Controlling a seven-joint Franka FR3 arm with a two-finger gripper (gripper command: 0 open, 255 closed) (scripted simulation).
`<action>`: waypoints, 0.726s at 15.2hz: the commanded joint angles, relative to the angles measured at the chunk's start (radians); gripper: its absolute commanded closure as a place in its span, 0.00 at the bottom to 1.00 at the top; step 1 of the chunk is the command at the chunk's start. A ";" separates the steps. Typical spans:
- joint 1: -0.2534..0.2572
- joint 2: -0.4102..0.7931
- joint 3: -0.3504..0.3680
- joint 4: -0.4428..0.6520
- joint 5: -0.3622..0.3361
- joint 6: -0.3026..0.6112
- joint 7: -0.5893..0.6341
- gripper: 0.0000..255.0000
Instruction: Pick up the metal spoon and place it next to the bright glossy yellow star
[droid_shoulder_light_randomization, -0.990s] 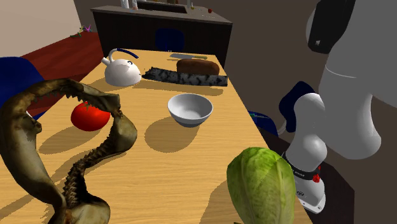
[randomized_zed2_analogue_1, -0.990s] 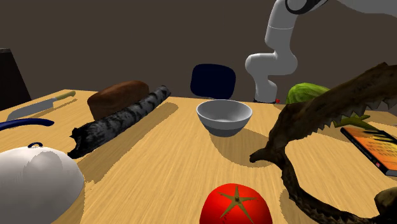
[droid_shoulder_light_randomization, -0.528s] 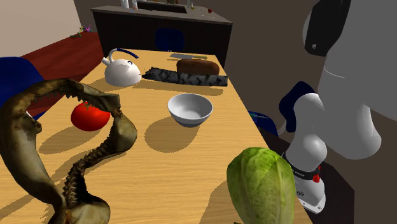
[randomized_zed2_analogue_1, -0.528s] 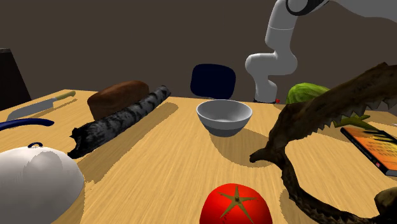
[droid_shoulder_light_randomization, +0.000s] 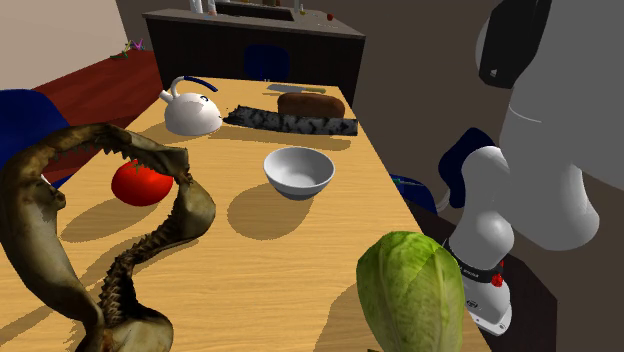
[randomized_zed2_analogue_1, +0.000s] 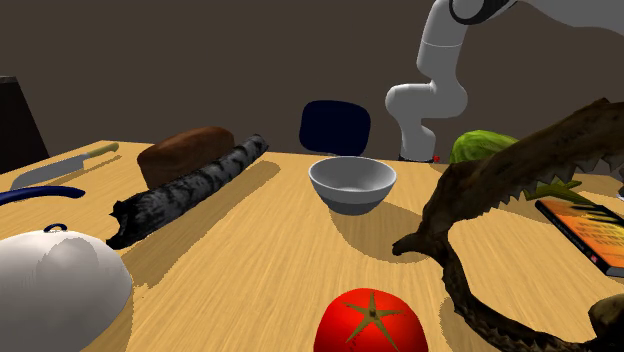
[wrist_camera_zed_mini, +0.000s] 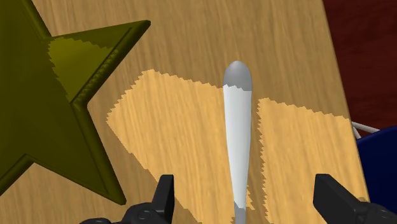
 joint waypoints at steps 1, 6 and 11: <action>-0.003 -0.009 0.004 0.026 0.007 -0.032 -0.005 0.00; -0.008 -0.024 0.010 0.105 0.021 -0.122 -0.015 0.00; -0.007 -0.024 0.010 0.105 0.021 -0.122 -0.015 0.00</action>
